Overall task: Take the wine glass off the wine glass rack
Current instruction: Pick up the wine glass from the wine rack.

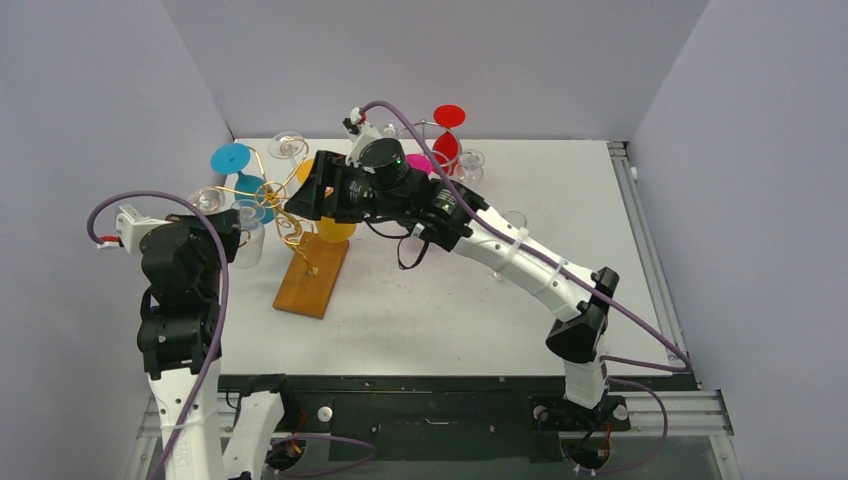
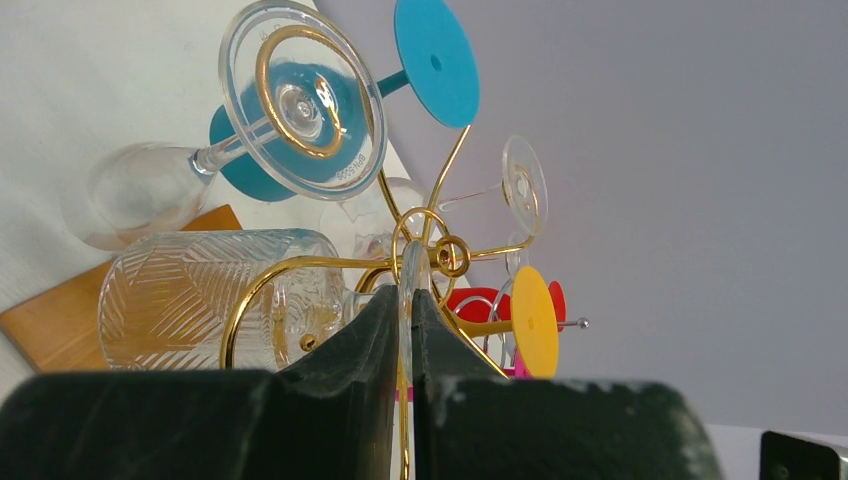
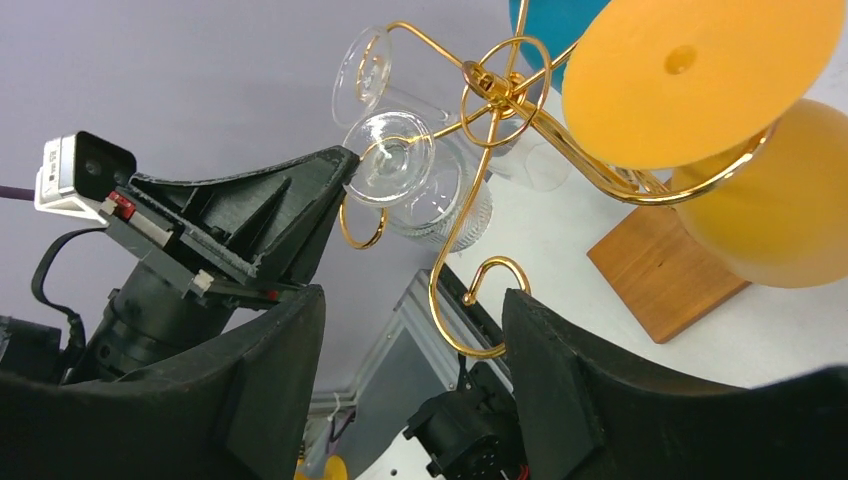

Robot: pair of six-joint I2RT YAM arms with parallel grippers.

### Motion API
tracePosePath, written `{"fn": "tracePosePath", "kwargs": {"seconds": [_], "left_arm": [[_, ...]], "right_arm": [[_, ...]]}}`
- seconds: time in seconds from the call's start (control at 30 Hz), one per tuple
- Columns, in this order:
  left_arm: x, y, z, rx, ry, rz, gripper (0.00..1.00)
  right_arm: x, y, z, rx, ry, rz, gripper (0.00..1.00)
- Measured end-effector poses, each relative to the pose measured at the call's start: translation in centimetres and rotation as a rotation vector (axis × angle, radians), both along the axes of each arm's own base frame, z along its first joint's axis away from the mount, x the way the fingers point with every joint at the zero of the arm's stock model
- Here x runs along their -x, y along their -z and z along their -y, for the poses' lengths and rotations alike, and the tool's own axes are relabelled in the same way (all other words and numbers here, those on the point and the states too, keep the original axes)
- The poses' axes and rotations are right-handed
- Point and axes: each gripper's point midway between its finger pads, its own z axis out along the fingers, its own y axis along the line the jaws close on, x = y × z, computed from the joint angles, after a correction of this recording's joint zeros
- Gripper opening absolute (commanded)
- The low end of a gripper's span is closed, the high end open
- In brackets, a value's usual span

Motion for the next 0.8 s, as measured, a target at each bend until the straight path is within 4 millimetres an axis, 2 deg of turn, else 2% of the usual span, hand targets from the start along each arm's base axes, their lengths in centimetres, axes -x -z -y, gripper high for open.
{"fn": "tracePosePath", "kwargs": {"seconds": [0.17, 0.47, 0.8], "left_arm": [[-0.1, 0.2, 0.2, 0.010, 0.010, 0.001, 0.00], [-0.2, 0.4, 0.6, 0.029, 0.028, 0.006, 0.00], [-0.2, 0.2, 1.0, 0.035, 0.045, 0.016, 0.00]], "right_arm": [[-0.1, 1.2, -1.9, -0.014, -0.031, -0.044, 0.56], [-0.1, -0.9, -3.6, -0.109, -0.061, -0.051, 0.53], [0.1, -1.0, -4.3, -0.130, -0.088, -0.050, 0.52]]}}
